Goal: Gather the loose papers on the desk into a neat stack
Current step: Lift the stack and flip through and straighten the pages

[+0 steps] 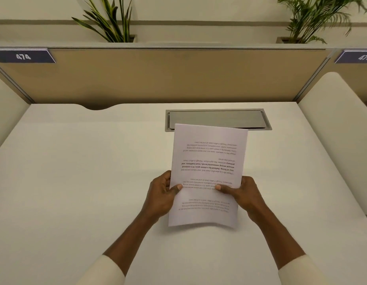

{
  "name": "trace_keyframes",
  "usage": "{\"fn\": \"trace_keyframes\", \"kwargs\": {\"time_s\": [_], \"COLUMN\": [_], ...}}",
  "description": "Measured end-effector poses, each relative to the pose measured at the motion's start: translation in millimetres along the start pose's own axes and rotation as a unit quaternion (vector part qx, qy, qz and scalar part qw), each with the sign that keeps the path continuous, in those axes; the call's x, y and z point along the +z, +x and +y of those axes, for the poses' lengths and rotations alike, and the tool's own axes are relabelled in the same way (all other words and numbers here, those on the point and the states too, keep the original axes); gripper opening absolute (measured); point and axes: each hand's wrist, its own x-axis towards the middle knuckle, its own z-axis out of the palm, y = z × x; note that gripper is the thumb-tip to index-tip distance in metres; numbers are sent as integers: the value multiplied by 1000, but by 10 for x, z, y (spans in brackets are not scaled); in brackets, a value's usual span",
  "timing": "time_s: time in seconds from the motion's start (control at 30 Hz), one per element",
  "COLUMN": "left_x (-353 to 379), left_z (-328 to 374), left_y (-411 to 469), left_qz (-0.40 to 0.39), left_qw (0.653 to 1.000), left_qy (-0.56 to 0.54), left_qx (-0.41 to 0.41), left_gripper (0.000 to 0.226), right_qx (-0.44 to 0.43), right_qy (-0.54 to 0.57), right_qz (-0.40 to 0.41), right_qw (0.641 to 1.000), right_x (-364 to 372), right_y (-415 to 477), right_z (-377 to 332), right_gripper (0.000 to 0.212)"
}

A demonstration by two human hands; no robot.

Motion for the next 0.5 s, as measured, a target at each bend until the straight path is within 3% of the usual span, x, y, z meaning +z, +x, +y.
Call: {"fn": "trace_keyframes", "kwargs": {"time_s": [0.13,0.27,0.37,0.5], "left_x": [-89,-120,-81,75], "left_z": [-115,-225,-280,-299], "left_y": [-78,-132,-179,-252], "left_qz": [-12,48,91,125], "left_qw": [996,982,969,955], "left_qy": [-78,-167,-217,-256], "left_qx": [-39,-70,-78,-87], "left_gripper": [38,40,40,39], "right_qx": [59,90,88,91], "right_qy": [31,96,159,262], "right_qz": [-85,-125,-96,0], "right_qw": [994,983,979,961], "right_x": [-98,-179,-105,192], "right_y": [-49,-122,-199,-302], "right_z": [101,287,398,458], "right_gripper": [36,55,66,45]}}
